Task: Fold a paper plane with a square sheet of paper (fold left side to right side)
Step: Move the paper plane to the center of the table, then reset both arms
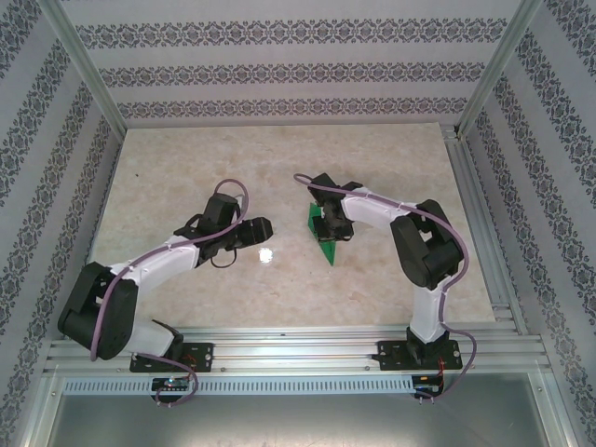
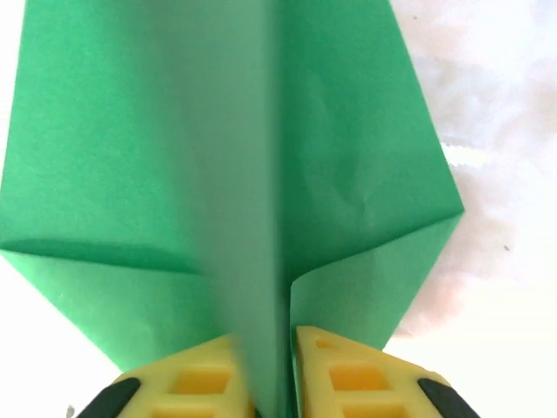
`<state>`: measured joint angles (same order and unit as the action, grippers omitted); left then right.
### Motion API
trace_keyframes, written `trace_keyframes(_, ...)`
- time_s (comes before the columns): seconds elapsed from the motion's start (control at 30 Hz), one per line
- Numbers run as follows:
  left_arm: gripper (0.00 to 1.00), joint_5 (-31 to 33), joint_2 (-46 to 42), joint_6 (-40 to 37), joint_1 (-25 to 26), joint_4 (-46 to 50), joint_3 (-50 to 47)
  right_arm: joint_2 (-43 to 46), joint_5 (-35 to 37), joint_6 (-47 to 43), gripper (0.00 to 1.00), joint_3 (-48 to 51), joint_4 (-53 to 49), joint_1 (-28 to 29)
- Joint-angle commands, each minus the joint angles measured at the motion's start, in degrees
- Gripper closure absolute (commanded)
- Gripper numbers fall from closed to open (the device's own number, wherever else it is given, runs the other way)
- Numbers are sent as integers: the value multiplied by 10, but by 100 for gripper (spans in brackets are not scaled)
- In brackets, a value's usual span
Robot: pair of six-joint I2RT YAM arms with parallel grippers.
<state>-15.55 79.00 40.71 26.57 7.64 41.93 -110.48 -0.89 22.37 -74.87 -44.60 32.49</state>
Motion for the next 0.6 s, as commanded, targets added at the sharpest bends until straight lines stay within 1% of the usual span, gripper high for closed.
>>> trace_keyframes(0.0, 28, 23, -37, -19, -7, 22, 13, 66, 26, -6, 77, -26, -41, -1)
trace_keyframes(0.17, 21, 39, -82, -28, -8, 41, 17, 141, 44, -12, 66, -35, -79, -3)
trace_keyframes(0.3, 14, 82, -133, -40, -9, 80, 24, 209, 51, -22, 60, -28, -88, -20)
trace_keyframes(0.37, 11, 118, -159, -47, -10, 109, 31, 244, 51, -34, 58, -14, -74, -35)
trace_keyframes(0.47, 6, 193, -206, -48, -10, 145, 31, 310, 57, -66, 54, 16, -37, -62)
trace_keyframes(0.53, 4, 260, -244, -50, -11, 155, 20, 361, 67, -84, 48, 52, 3, -84)
trace_keyframes(0.57, 3, 295, -264, -55, -12, 156, 13, 389, 71, -93, 43, 76, 31, -96)
